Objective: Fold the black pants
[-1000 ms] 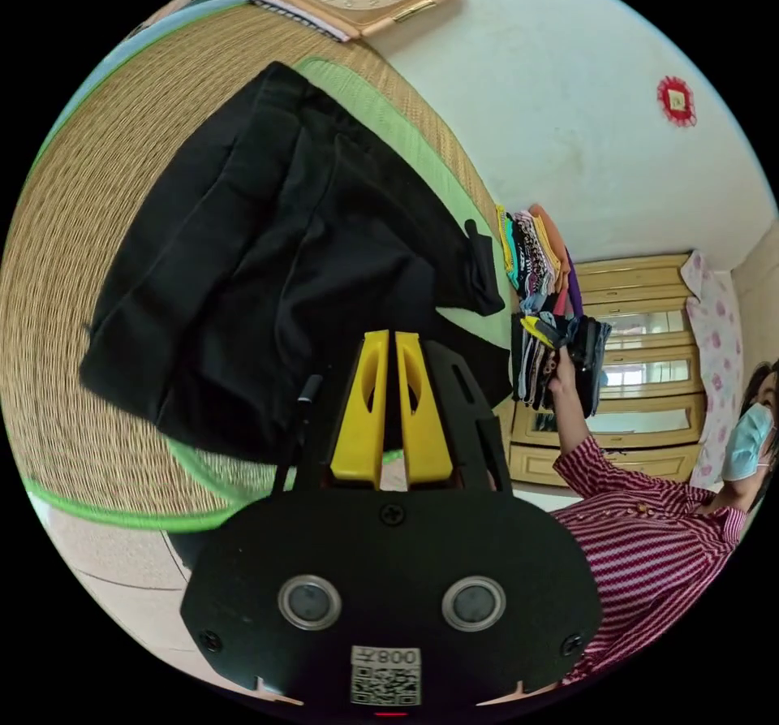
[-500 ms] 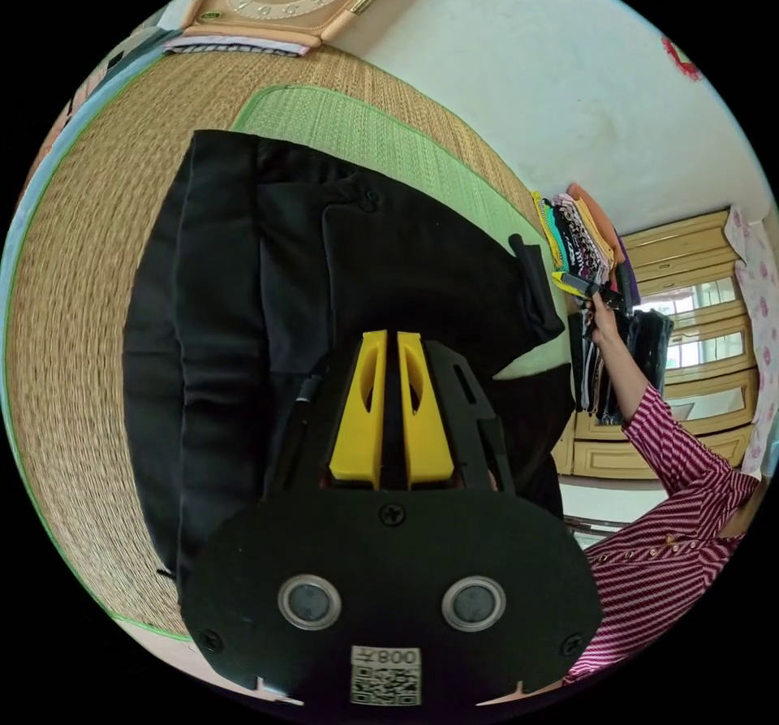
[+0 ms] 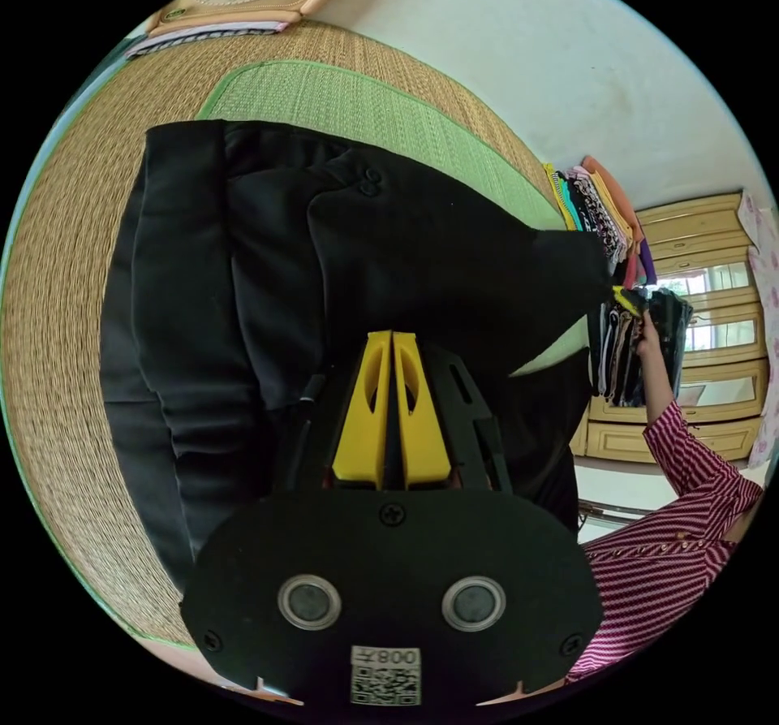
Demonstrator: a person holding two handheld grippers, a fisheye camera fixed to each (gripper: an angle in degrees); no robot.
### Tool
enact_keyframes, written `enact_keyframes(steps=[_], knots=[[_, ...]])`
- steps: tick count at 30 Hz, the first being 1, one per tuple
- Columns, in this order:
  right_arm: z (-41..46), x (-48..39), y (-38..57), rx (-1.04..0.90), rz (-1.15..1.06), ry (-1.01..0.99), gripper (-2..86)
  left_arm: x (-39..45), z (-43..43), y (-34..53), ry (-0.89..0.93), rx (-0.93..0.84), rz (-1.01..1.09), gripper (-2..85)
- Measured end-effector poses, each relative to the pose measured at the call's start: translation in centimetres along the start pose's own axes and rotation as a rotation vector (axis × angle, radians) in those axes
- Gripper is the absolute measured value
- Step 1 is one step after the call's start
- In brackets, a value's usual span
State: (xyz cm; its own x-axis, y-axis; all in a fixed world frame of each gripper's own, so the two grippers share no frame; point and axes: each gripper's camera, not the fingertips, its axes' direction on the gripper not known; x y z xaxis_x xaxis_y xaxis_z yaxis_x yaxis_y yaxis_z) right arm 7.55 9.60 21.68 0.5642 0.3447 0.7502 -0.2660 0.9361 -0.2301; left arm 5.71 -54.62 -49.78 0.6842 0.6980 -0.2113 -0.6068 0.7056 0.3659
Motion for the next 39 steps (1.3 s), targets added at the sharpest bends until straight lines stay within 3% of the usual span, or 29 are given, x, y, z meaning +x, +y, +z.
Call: enact_keyframes(steps=[5, 12, 16, 17, 20, 22, 26, 32, 36, 39], knots=[[0.1, 7.6, 4.9, 0.031, 0.167, -0.080, 0.2, 1.0, 0.1, -0.1, -0.053, -0.013, 0.026, 0.1], [6.2, 0.4, 4.3, -0.120, -0.098, -0.094, 0.1, 0.6, 0.4, 0.4, -0.119, -0.018, 0.032, 0.1], [12.1, -1.4, 3.5, -0.284, -0.122, 0.045, 0.2, 0.1, 0.3, 1.5, -0.125, 0.003, -0.010, 0.3], [11.9, -1.1, 3.6, -0.252, -0.107, 0.017, 0.3, -0.1, 0.2, 1.7, -0.128, 0.002, -0.024, 0.4], [8.9, -0.5, 4.7, -0.210, -0.101, -0.099, 0.8, -0.1, -0.8, 3.3, -0.098, 0.019, -0.013, 1.0], [5.7, 0.1, 6.4, -0.163, -0.126, -0.069, 1.5, 0.1, -1.6, 5.6, 0.008, 0.041, 0.023, 2.4], [-2.2, 5.7, 13.2, -0.081, -0.049, -0.056, 5.7, -0.3, -2.6, 10.2, 0.037, 0.053, -0.017, 5.0], [-11.1, 17.5, 25.5, 0.021, 0.232, -0.037, 8.3, -3.8, -5.1, 19.3, -0.070, 0.141, -0.326, 7.5], [-12.8, 21.5, 29.1, 0.052, 0.326, -0.121, 8.9, -6.4, -5.3, 22.9, 0.089, 0.252, -0.514, 7.8], [-12.3, 21.5, 28.7, 0.038, 0.326, -0.153, 9.7, -6.6, -5.5, 24.0, 0.093, 0.302, -0.555, 8.5]])
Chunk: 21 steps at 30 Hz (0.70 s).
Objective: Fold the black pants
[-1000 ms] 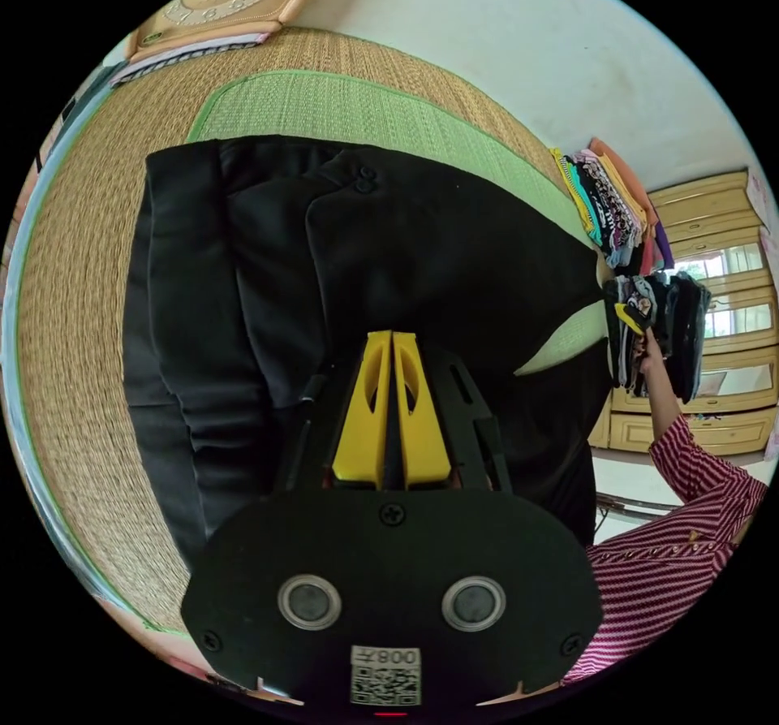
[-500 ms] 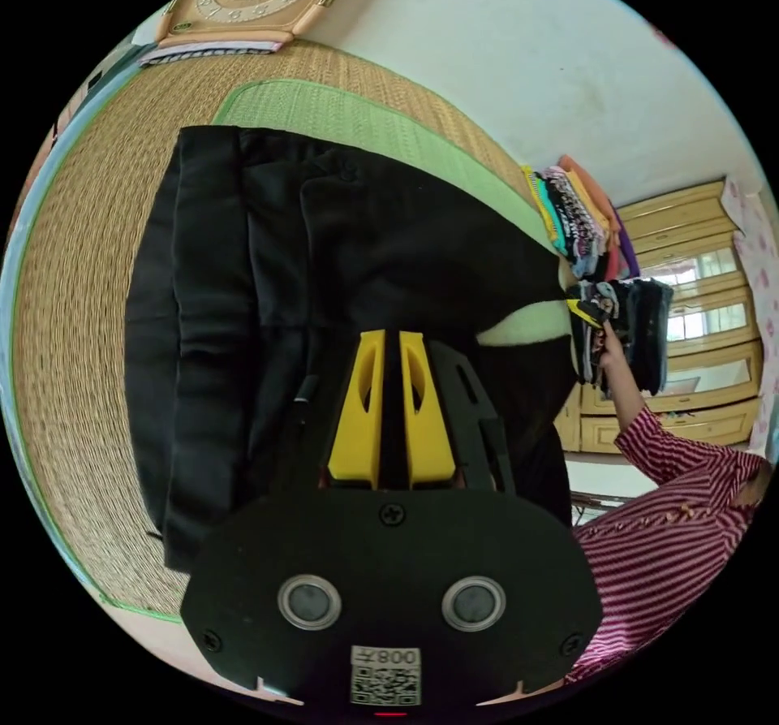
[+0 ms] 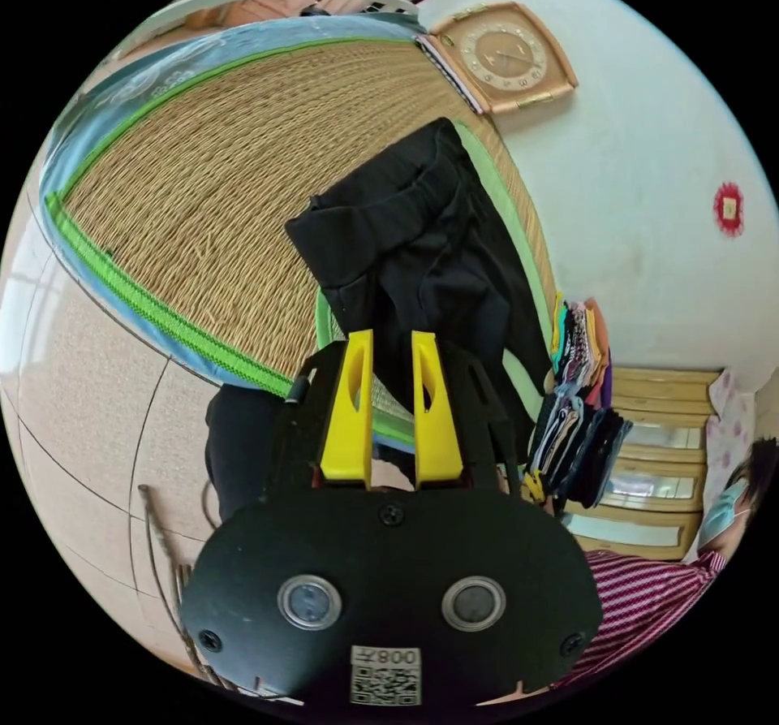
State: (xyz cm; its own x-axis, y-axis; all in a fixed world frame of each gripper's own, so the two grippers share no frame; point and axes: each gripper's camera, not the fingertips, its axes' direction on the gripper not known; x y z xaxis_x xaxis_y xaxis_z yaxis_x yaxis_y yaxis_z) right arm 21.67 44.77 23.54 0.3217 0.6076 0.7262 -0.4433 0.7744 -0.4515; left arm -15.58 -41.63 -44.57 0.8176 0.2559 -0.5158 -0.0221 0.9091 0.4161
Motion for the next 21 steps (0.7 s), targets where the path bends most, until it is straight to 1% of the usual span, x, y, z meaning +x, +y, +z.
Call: enact_keyframes(steps=[2, 4, 5, 8, 10, 12, 16, 19, 21], knots=[[0.4, -0.5, -0.3, -0.014, -0.012, 0.016, 10.0, -0.3, -0.2, 0.4, -0.018, 0.010, 0.000, 8.9], [1.2, -0.6, -0.6, -0.049, -0.010, 0.078, 10.2, -1.1, 0.0, 0.6, -0.015, 0.007, -0.027, 9.2], [1.7, -0.3, -0.8, -0.070, 0.003, 0.067, 10.3, -1.3, 0.2, 0.6, -0.010, 0.004, -0.033, 9.3], [2.0, 0.1, -0.4, -0.057, 0.025, -0.048, 10.1, -1.8, 0.1, 0.7, -0.007, 0.010, -0.056, 9.5], [1.9, -0.7, -0.2, -0.057, 0.009, -0.014, 9.8, -1.7, -0.5, 0.9, -0.081, 0.022, -0.027, 9.9], [2.4, -1.2, -0.3, -0.090, 0.004, 0.023, 9.0, -2.3, -0.5, 1.0, -0.114, 0.010, -0.044, 10.2], [2.7, -1.0, -0.3, -0.080, 0.035, -0.026, 7.4, -3.9, 0.4, 0.9, -0.029, -0.019, -0.069, 9.7], [3.0, -2.3, -0.4, -0.103, 0.025, 0.015, 4.7, -4.1, 0.9, 0.2, -0.069, -0.050, -0.079, 6.7], [2.5, -3.9, -0.9, -0.108, 0.003, 0.004, 2.5, -4.0, 0.6, -0.2, -0.025, -0.044, -0.060, 5.4]])
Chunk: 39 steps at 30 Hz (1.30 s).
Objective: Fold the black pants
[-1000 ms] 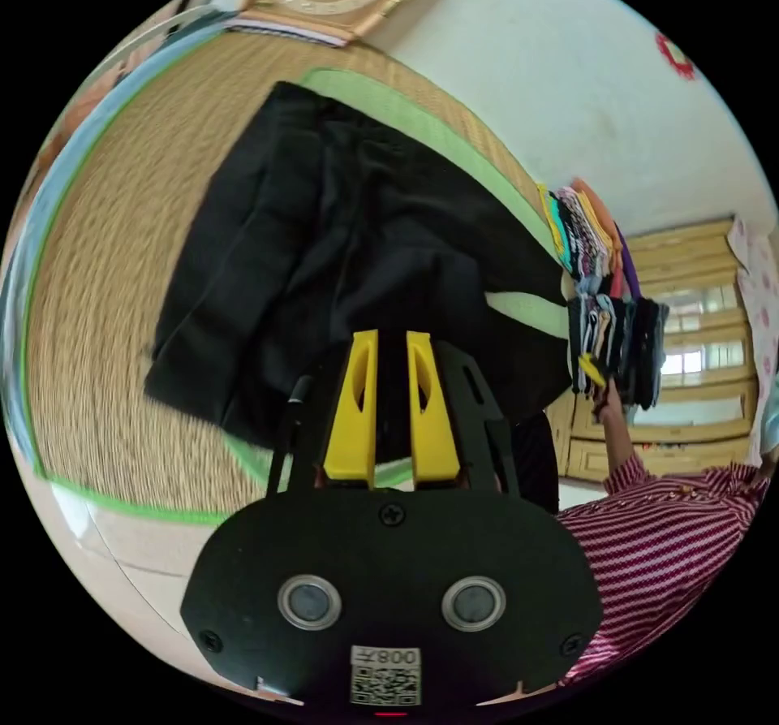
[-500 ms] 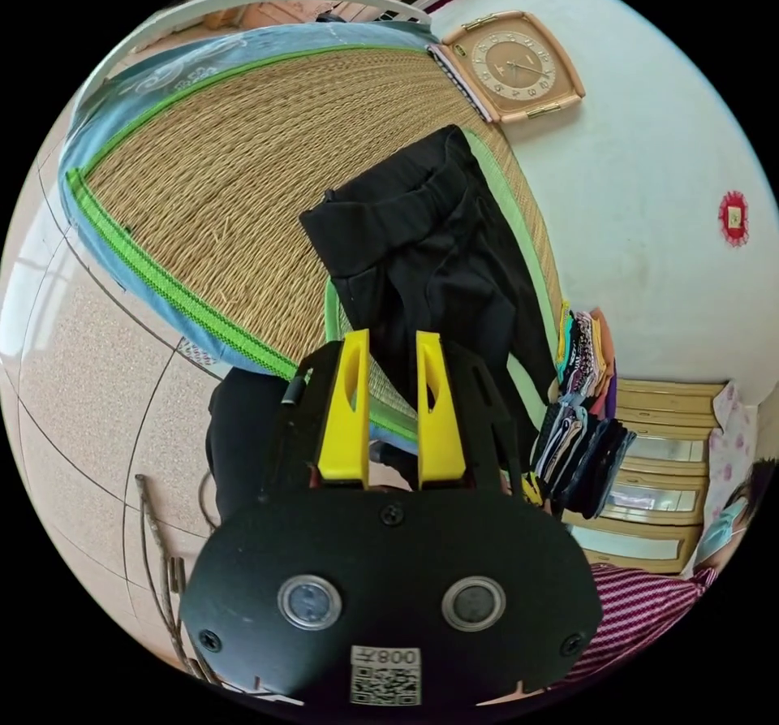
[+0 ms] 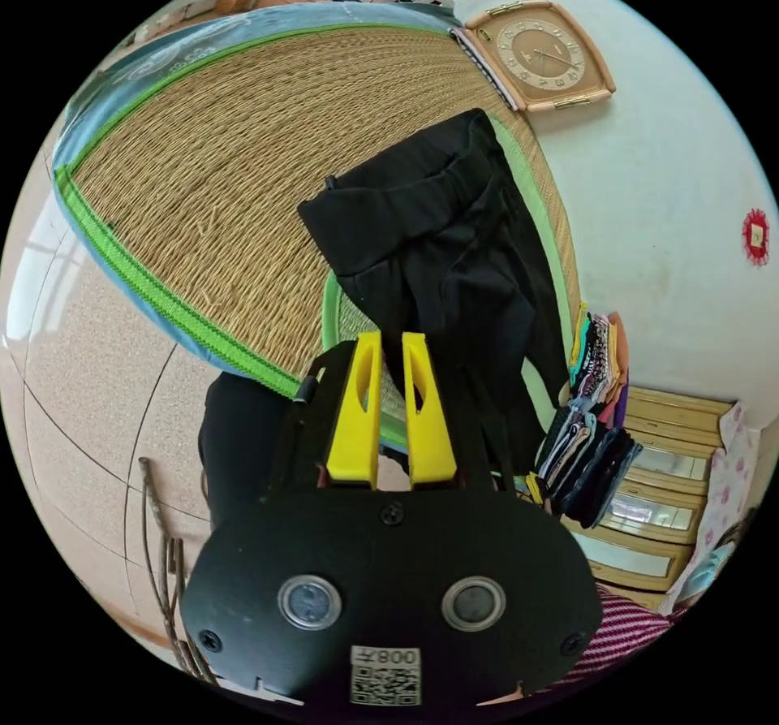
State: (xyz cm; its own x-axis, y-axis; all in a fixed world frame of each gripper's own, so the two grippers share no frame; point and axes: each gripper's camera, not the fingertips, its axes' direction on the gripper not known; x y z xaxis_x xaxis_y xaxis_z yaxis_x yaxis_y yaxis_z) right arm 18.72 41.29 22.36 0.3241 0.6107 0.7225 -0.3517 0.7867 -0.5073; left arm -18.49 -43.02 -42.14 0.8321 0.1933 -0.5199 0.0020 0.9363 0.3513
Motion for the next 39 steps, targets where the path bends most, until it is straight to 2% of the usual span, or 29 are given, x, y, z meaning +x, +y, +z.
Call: enact_keyframes(steps=[3, 9, 11, 13, 15, 18, 23, 28, 32, 34, 36, 39], knots=[[-3.1, -3.6, -0.8, 0.043, -0.085, -0.137, 1.3, 1.2, -1.9, -0.3, 0.110, 0.037, 0.077, 4.5], [-10.2, -12.7, -0.9, 0.099, -0.283, -0.068, 0.7, 2.5, -6.4, 1.5, 0.174, 0.112, 0.217, 3.9], [-9.8, -11.9, -0.8, 0.080, -0.252, -0.052, 0.7, 1.5, -5.7, 2.3, 0.142, 0.070, 0.205, 4.0], [-7.5, -9.3, -0.9, 0.026, -0.174, -0.006, 0.7, -1.0, -3.1, 3.0, 0.031, -0.045, 0.157, 4.2], [-4.0, -4.5, -0.1, -0.048, -0.017, -0.012, 0.8, -3.1, -1.7, 3.7, 0.002, -0.094, 0.066, 4.3], [-2.8, -1.7, 2.6, -0.020, 0.080, -0.073, 0.9, -4.6, -2.1, 4.8, 0.061, -0.064, 0.022, 4.2], [-4.1, -1.4, 5.3, 0.049, 0.140, -0.062, 0.5, -4.7, -5.3, 5.2, -0.024, 0.019, 0.061, 3.4], [-2.4, -7.4, 6.5, 0.094, 0.021, -0.106, 0.1, -2.7, -5.4, 3.6, -0.010, 0.031, 0.151, 2.1], [5.5, -17.6, 5.6, -0.044, -0.181, 0.036, 0.0, -0.5, -3.2, 1.8, -0.067, -0.009, 0.221, 1.0], [9.8, -21.0, 5.3, -0.113, -0.242, 0.127, 0.0, -0.1, -1.4, 1.0, -0.186, -0.043, 0.219, 0.5], [16.4, -24.1, 5.9, -0.252, -0.329, 0.354, 0.0, 0.0, -0.5, 0.9, -0.234, -0.064, 0.265, 0.3], [18.4, -27.9, 8.3, -0.163, -0.452, 0.505, 0.0, 0.1, -1.0, 1.0, -0.214, -0.054, 0.235, 0.2]])
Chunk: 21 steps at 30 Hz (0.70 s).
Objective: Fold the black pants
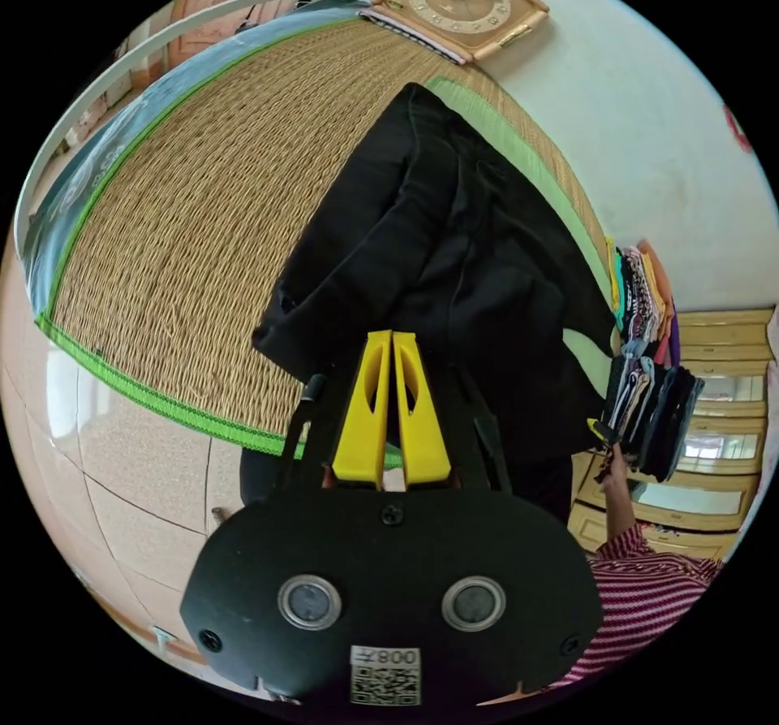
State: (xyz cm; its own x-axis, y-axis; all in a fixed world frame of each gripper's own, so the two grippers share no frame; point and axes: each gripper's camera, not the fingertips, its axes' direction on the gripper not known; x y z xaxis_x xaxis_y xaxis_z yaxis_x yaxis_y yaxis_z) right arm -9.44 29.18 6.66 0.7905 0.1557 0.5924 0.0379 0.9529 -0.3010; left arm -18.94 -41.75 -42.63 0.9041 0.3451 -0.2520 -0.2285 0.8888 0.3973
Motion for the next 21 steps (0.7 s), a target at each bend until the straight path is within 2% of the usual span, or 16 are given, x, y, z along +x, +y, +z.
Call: enact_keyframes(steps=[4, 8, 11, 14, 18, 21], knots=[[0.2, -2.9, -0.6, -0.040, -0.048, 0.088, 0.1, 1.4, -2.0, -0.3, 0.016, 0.060, 0.065, 0.2], [-1.2, -5.0, -1.6, 0.040, -0.057, 0.046, 0.1, 2.5, -2.5, -1.4, 0.019, 0.076, 0.098, 0.2], [1.5, -5.3, -2.8, -0.039, -0.068, 0.034, 0.1, 2.2, -0.6, -2.2, -0.048, -0.048, 0.092, 0.2], [0.5, -5.0, -3.2, -0.019, -0.030, -0.033, 0.1, 2.3, -2.0, -2.0, 0.024, 0.020, 0.063, 0.5], [-0.1, -10.2, -3.4, 0.018, -0.167, -0.117, 0.1, 3.4, -3.9, -3.1, 0.067, 0.080, 0.117, 1.7], [2.3, -16.8, -4.0, -0.043, -0.327, -0.184, 0.1, 4.1, -4.7, -4.9, 0.027, 0.110, 0.125, 4.5]])
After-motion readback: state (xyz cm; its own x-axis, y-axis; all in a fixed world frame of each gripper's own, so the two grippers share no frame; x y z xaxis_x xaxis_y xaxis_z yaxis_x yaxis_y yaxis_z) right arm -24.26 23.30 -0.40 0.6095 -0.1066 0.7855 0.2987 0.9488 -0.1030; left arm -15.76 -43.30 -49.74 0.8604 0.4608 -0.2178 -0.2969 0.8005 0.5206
